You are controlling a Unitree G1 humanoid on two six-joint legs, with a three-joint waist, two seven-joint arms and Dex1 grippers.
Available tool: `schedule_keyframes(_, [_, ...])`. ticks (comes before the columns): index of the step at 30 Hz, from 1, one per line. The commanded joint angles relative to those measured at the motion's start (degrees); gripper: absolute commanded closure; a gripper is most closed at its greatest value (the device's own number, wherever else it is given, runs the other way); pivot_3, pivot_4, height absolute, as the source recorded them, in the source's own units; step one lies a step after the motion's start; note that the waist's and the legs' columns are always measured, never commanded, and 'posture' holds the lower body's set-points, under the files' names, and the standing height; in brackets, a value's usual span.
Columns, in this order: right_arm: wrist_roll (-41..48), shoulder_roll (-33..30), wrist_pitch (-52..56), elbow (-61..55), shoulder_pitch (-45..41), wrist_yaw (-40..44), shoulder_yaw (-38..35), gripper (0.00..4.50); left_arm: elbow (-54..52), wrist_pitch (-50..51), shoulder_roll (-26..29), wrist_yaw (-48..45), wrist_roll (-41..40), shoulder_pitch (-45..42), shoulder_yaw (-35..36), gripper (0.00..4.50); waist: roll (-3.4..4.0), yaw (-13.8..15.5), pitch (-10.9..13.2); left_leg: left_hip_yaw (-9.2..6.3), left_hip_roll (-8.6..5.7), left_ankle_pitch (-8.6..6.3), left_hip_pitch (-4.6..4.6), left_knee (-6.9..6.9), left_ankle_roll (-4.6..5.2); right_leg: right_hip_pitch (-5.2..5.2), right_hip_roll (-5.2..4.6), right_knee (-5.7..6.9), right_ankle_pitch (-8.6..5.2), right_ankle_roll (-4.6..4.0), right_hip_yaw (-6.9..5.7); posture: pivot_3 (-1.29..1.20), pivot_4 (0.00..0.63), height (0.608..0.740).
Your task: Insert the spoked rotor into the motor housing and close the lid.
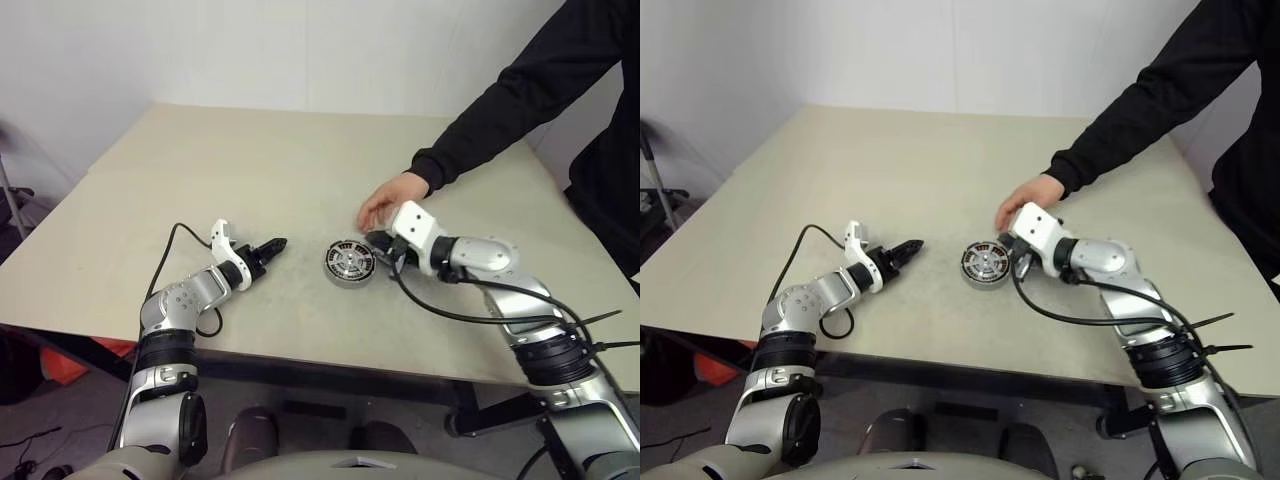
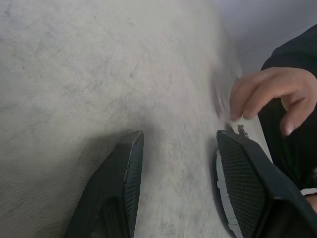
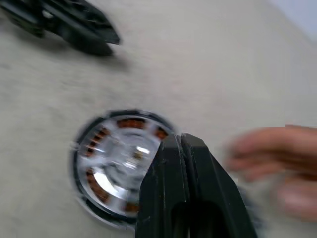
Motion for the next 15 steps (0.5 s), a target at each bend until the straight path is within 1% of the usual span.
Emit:
schedule_keyframes(1, [-2.9, -3.5, -1.5, -0.8, -0.5, 0.7, 0.0, 4.5, -1.1, -0.7, 0.1, 0.2, 0.2, 0.5, 0.0, 2.01, 0.0, 0.0, 0.0, 0.0, 0.0, 0.0, 0.0, 0.0, 0.0, -0.01, 0.0, 0.0, 0.0, 0.0, 0.0, 0.0, 0.0, 0.74])
schedule_keyframes(3, [-3.3, -4.4, -2.0, -0.3, -0.1, 1.0, 0.0, 4.5, -1.0, -0.8, 0.2, 0.1, 0.3, 0.7, -0.1, 2.01, 0.0, 0.0, 0.0, 0.0, 0.01, -0.01, 0.02, 0.0, 0.01, 0.0, 0.0, 0.01, 0.0, 0.0, 0.0, 0.0, 0.0, 0.74])
schedule_keyframes(15, [-4.4, -2.7, -3.1, 1.9, -0.6, 0.5, 1.3, 4.5, -0.6, -1.5, 0.3, 0.1, 0.6, 0.7, -0.6, 2.01, 0.0, -0.1, 0.0, 0.0, 0.0, -0.01, 0.04, 0.01, 0.02, 0.01, 0.0, 0.03, 0.0, 0.0, 0.0, 0.0, 0.0, 0.74])
